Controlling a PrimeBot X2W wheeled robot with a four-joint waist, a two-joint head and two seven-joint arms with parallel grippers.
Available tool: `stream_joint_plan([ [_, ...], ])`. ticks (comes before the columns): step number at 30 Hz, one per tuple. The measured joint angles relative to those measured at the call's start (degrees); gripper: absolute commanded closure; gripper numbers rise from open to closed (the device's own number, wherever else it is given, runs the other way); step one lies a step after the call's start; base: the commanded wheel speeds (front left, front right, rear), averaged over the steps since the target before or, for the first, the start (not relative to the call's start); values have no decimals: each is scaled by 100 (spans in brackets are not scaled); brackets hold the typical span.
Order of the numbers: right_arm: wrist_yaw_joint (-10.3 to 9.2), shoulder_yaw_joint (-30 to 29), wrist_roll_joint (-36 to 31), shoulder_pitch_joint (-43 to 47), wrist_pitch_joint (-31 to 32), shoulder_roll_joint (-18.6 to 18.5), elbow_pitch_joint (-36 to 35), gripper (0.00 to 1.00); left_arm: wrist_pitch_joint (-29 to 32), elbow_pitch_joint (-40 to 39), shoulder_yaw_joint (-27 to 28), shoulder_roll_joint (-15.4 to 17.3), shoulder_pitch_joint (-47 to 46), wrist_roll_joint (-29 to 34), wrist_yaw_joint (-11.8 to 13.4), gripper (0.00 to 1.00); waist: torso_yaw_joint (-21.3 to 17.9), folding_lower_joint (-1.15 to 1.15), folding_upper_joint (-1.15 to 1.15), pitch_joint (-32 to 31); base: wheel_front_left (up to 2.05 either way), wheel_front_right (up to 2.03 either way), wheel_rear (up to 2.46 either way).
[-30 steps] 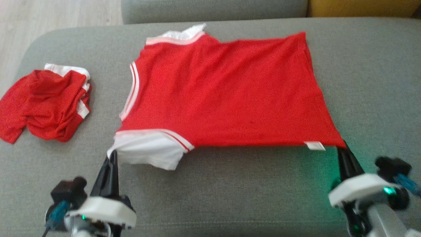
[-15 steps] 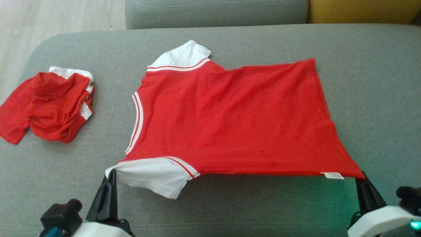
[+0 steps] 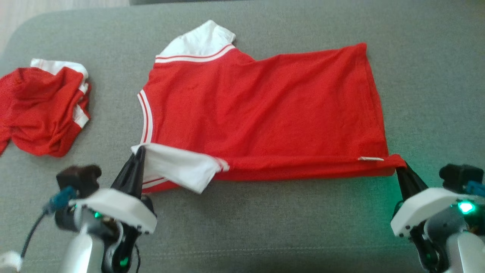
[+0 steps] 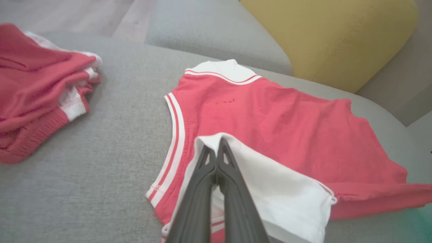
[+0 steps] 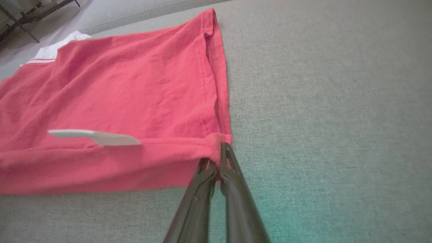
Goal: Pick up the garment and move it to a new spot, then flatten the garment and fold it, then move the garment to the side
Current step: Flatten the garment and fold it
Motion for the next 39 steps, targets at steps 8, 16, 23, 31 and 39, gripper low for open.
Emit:
stream_joint_plan([
  [8, 0, 86, 142, -691, -204, -148, 648, 100, 255, 880, 40, -51, -773, -482, -199, 100, -42, 0, 0, 275, 0, 0, 0],
  [16, 0, 236, 266, -1067, -780, -270, 1063, 0, -213, 1296, 116, -55, -1093, -557, -255, 0, -37, 0, 0, 430, 0, 0, 0],
  [23, 0, 386, 213, -1113, -1617, -307, 834, 0, -1327, 1149, 20, -31, -1053, 146, -3, 0, -33, 0, 0, 427, 0, 0, 0],
  [31, 0, 476, -272, -718, -2314, -304, 93, 0, -1774, 475, -31, 3, -495, 949, 415, 0, -19, 0, 0, 263, 0, 0, 0],
  [39, 0, 535, -314, -43, -2372, -116, -502, 0, -1780, 75, -51, 16, 302, 1244, 497, 0, -36, 0, 0, -1, 0, 0, 0],
])
